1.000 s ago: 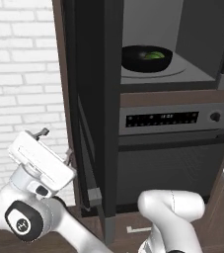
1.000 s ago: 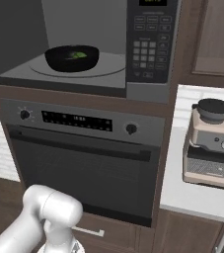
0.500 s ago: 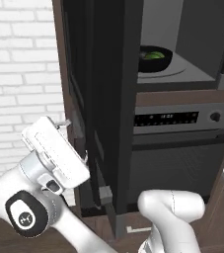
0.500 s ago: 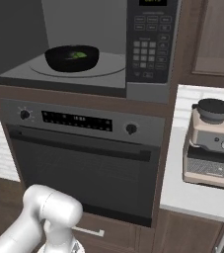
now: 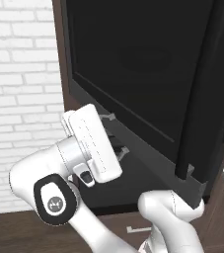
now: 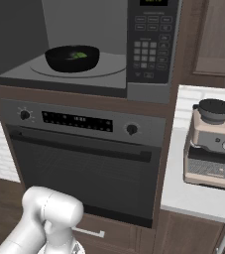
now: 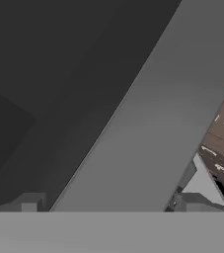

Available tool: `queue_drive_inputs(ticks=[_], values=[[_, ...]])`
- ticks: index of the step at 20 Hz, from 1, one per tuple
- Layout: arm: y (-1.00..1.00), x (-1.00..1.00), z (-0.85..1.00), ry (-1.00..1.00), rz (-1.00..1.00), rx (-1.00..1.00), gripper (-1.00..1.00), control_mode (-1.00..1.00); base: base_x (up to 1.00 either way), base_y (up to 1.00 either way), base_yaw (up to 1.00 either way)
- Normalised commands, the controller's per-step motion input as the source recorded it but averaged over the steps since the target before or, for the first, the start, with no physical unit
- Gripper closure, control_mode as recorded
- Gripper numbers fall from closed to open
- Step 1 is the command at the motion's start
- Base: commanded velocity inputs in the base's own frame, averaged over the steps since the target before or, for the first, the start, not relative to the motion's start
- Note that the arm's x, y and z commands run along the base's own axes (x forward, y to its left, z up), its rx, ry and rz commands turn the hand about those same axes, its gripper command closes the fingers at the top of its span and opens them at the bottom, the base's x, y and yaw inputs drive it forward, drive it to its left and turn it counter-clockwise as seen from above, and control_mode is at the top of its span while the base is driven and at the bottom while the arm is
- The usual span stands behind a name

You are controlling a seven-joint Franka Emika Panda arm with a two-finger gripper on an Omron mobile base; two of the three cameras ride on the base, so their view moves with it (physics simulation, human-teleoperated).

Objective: Pick the avocado from the sink and place it in the bowl. Then pick the bowl and place it in the microwave. Then close the microwave door and press the start button.

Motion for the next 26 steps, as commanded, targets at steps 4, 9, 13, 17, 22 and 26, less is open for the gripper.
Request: queue_drive_inputs(ticks=[4,9,13,17,22,26], values=[[-1.00,-0.25,0.41,-0.01,0.08,0.29,-1.00,-1.00,0.00,0.00,0.00],[-0.90,-0.06,0.59,0.01,0.08,0.29,-1.00,-1.00,0.00,0.00,0.00],[-0.89,0.00,0.40,0.01,0.11,0.24,-1.00,-1.00,0.00,0.00,0.00],[-0.85,0.21,0.06,0.00,0.16,0.22,-1.00,-1.00,0.00,0.00,0.00],[-0.51,0.59,0.01,0.00,0.20,0.12,-1.00,-1.00,0.00,0.00,0.00],[-0.32,0.74,0.00,-0.02,0.18,0.07,-1.00,-1.00,0.00,0.00,0.00]])
